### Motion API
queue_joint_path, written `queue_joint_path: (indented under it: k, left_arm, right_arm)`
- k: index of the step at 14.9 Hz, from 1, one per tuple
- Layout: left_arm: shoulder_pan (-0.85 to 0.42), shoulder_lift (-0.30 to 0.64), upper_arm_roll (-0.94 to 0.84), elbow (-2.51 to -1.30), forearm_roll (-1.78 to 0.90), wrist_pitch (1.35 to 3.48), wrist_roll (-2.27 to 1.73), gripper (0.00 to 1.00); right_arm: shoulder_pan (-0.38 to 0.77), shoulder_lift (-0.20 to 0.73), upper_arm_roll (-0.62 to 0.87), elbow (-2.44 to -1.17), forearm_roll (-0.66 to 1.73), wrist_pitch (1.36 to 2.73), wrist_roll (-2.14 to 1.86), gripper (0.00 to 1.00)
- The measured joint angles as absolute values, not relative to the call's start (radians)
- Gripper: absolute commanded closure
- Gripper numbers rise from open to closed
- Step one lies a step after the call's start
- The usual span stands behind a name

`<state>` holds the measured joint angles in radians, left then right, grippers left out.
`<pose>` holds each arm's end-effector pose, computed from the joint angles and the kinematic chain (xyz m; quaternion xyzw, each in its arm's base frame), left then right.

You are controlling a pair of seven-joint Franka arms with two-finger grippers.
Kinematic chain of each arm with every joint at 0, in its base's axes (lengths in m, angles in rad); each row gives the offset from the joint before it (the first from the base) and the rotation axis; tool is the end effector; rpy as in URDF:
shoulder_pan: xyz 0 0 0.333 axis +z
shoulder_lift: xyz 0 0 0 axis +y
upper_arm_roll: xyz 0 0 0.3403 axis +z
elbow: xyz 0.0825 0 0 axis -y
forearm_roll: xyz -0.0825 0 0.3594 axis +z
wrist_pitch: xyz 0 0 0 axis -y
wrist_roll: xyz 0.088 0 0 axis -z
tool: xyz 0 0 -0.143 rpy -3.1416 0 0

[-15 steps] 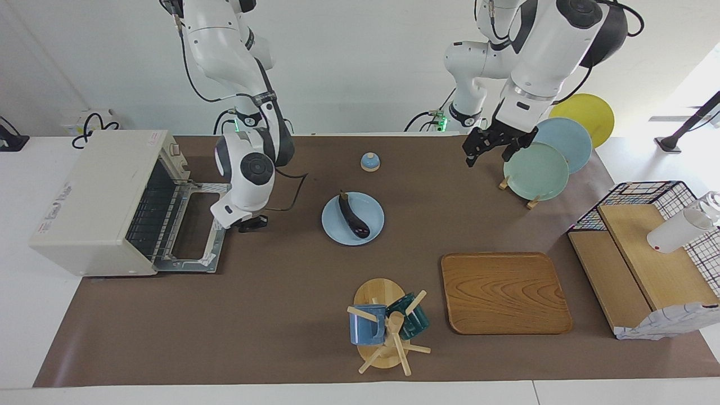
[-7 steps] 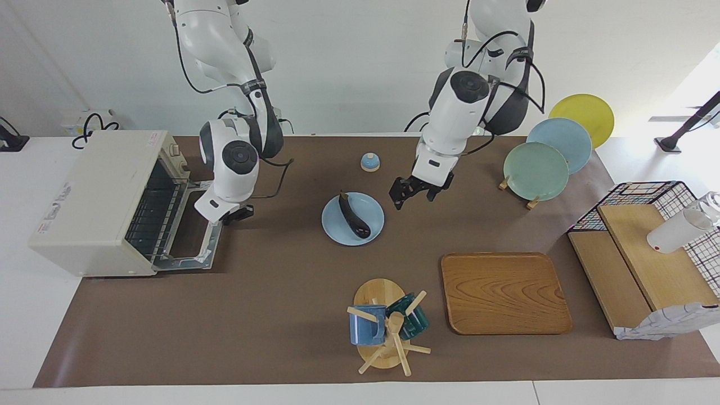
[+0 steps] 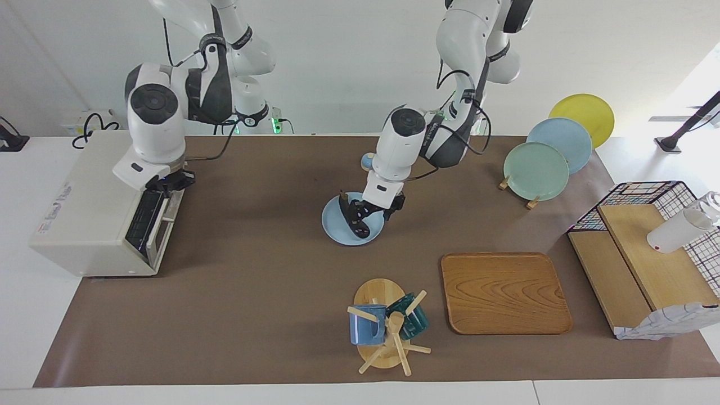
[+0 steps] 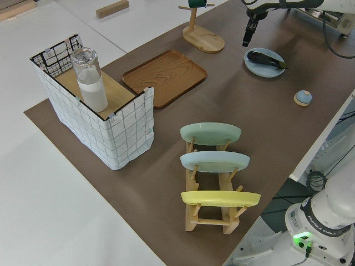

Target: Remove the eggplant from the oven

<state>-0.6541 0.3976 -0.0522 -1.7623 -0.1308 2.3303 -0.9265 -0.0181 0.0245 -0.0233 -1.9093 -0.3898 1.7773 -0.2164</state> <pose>0.5033 -0.4326 0.3584 0.9828 0.1526 0.0137 0.1036 0.5216 -0.0679 0.4743 0.9695 0.1396 -0.1000 0.1747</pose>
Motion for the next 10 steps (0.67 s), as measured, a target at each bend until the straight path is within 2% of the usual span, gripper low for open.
queue_joint_path:
  k: [4, 6, 10]
  left_arm:
    - [-0.669, 0.437, -0.052, -1.767, -0.131, 2.357, -0.954, 0.0]
    - [-0.676, 0.437, -0.051, -1.771, -0.131, 2.359, -0.966, 0.0]
    - [-0.695, 0.437, -0.052, -1.784, -0.131, 2.359, -0.985, 0.0]
  right_arm:
    - [-0.056, -0.018, -0.02, -1.905, -0.338, 1.751, -0.267, 1.0]
    - [-0.051, -0.045, -0.01, -1.899, -0.226, 1.737, -0.239, 1.0]
    - [0.014, -0.043, -0.003, -1.98, -0.123, 1.899, -0.119, 1.0]
